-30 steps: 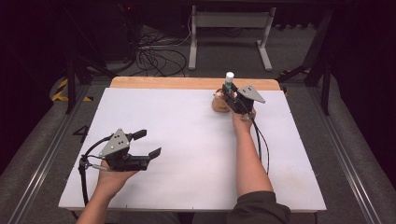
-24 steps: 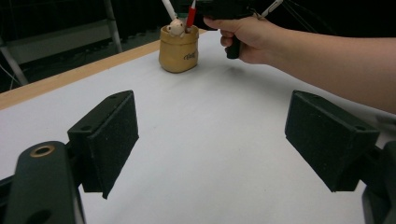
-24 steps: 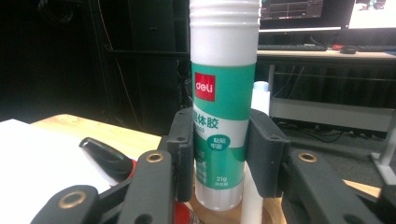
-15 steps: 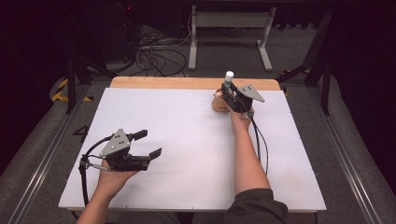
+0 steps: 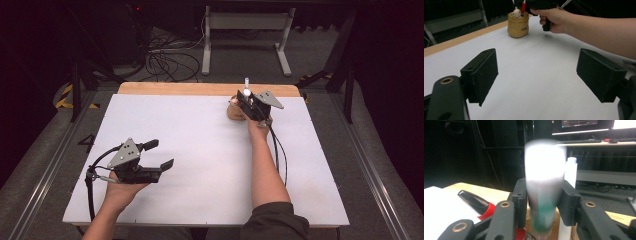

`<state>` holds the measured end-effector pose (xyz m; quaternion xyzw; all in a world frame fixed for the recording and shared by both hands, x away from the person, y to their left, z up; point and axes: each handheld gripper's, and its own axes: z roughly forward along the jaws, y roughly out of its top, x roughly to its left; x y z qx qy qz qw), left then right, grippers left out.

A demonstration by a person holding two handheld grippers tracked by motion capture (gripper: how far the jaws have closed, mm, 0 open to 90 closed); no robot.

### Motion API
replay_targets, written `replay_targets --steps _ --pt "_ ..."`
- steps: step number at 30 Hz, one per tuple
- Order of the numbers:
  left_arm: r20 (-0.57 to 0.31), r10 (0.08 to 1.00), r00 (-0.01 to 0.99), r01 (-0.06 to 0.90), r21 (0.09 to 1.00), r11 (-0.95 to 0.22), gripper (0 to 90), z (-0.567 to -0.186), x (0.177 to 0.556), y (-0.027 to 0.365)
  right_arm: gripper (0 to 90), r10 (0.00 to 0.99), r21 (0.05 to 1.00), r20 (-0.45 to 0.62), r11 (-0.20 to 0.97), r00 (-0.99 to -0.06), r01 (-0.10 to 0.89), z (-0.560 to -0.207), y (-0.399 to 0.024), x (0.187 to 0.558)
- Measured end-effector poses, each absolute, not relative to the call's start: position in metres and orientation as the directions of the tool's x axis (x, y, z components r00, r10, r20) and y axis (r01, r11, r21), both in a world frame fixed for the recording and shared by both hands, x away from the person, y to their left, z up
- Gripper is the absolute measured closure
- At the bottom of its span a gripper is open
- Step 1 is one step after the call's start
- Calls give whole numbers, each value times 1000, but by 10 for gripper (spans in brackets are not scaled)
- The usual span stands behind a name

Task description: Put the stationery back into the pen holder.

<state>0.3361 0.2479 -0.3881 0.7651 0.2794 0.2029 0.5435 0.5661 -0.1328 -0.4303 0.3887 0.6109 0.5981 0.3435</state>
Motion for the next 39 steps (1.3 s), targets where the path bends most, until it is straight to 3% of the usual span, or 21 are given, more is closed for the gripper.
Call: replay_targets --steps 26,31,39 --pt "-3 643 766 202 951 -236 181 -387 335 248 409 868 998 43 -16 -495 59 -403 -147 545" --pt "-17 642 766 201 956 -215 169 -386 335 249 290 868 999 34 -11 -495 50 -395 -146 536" --pt "-20 645 764 201 957 -208 165 -385 335 251 217 872 999 35 -16 -488 43 -389 -150 520"
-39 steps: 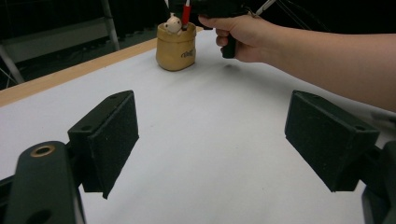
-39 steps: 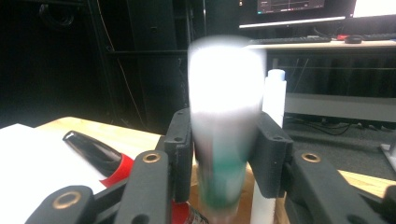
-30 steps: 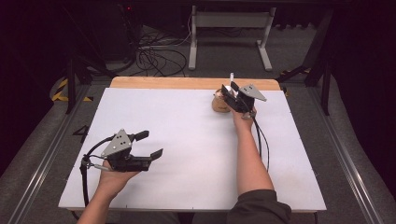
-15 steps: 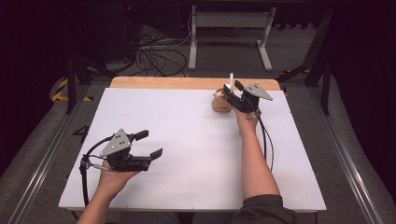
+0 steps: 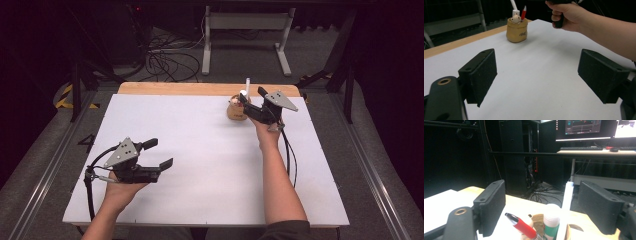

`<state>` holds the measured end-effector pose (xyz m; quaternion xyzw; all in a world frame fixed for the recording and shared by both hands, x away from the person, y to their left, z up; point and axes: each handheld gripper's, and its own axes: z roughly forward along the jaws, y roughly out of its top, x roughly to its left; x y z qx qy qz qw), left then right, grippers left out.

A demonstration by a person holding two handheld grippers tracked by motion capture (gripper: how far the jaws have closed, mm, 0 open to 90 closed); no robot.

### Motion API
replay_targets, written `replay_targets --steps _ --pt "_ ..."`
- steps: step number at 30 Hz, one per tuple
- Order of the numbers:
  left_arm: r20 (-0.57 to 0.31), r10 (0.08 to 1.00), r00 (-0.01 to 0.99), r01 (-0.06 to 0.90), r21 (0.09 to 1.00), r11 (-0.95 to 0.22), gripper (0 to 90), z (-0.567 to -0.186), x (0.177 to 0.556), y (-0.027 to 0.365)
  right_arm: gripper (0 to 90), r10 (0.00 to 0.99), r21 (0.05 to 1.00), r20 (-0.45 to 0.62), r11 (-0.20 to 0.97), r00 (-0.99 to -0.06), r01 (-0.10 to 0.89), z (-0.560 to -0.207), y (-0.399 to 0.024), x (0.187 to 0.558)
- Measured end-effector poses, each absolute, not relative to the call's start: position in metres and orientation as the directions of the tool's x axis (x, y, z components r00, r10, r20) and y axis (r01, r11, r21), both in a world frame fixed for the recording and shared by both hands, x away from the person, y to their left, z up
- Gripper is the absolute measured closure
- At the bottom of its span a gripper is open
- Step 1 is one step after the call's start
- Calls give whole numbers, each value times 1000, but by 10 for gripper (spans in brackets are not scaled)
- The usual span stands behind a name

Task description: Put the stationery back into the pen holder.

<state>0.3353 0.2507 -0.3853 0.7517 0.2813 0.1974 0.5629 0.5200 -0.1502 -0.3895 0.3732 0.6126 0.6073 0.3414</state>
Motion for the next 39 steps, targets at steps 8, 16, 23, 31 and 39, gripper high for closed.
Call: replay_targets --steps 8,16,23,31,39 --pt "-18 648 761 193 961 -199 151 -384 335 252 163 865 998 48 -27 -500 49 -389 -157 505" --pt "-14 651 759 185 963 -194 142 -382 334 254 103 849 997 62 -29 -524 70 -391 -160 488" --pt "2 649 761 174 963 -206 136 -382 333 253 78 837 996 69 -30 -542 80 -393 -160 479" --pt "5 651 759 169 964 -204 133 -381 333 255 53 823 997 63 -25 -564 75 -391 -159 466" --pt "7 648 761 163 966 -202 125 -379 332 258 29 802 997 69 -28 -593 78 -389 -156 457"
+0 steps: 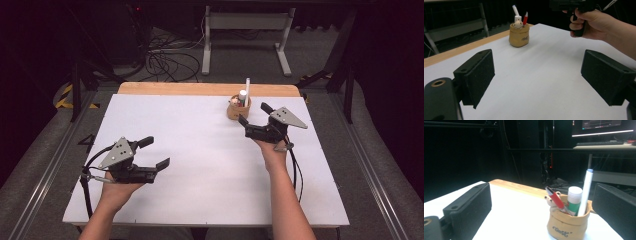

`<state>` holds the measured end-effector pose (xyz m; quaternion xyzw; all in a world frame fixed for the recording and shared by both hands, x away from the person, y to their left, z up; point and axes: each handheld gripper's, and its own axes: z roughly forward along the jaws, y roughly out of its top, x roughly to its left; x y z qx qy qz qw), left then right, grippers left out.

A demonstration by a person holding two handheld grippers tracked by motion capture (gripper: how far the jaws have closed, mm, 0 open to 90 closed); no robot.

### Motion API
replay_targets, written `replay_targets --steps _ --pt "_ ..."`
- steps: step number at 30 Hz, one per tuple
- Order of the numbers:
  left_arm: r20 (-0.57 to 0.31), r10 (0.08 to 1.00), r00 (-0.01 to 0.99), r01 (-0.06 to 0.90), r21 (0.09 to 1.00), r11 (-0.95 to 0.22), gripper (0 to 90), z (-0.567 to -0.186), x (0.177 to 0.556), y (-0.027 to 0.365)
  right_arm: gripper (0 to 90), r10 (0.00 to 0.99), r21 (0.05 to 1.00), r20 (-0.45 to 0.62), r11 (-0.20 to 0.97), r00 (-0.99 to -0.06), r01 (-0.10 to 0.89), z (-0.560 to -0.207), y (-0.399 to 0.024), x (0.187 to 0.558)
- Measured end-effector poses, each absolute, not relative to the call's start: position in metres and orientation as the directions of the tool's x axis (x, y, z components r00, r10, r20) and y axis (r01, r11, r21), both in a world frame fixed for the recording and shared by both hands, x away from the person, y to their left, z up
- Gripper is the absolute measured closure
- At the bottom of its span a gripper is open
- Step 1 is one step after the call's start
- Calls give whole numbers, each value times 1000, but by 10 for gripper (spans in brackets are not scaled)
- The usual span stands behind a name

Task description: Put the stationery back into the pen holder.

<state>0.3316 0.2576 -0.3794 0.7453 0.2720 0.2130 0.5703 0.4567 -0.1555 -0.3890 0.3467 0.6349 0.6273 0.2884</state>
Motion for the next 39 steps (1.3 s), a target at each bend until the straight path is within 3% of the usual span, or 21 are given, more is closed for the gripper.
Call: replay_targets --steps 39 --pt "-2 668 744 157 973 -172 98 -373 329 273 3 768 996 48 11 -639 88 -392 -165 411"
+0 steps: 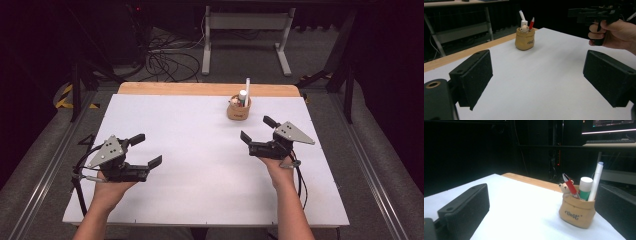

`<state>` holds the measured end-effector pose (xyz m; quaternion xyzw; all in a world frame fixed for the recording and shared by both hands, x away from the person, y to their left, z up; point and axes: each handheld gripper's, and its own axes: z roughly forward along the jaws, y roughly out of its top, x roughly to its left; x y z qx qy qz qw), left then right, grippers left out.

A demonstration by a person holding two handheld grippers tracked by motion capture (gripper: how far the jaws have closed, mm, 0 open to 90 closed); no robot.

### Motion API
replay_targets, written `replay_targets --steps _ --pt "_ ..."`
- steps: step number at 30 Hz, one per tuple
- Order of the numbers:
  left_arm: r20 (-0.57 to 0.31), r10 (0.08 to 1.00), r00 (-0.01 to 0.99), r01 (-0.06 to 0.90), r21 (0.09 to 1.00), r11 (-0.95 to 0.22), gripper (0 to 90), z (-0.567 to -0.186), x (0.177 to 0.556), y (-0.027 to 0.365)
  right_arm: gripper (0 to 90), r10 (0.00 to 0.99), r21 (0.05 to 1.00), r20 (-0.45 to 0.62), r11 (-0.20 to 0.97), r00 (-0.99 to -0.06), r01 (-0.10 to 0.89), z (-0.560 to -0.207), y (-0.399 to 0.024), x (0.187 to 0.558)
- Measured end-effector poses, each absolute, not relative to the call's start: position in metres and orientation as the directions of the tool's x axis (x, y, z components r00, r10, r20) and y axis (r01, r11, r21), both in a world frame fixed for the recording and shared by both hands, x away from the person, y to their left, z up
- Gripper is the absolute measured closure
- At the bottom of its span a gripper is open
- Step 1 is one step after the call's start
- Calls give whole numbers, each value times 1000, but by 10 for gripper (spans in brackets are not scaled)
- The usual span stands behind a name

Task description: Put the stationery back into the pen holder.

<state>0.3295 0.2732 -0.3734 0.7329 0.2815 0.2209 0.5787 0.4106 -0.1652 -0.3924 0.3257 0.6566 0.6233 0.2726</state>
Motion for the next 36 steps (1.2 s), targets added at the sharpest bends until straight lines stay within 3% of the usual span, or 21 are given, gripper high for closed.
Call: replay_targets --steps 36 --pt "0 671 741 153 974 -169 96 -373 330 278 0 753 997 31 22 -657 71 -388 -201 374"
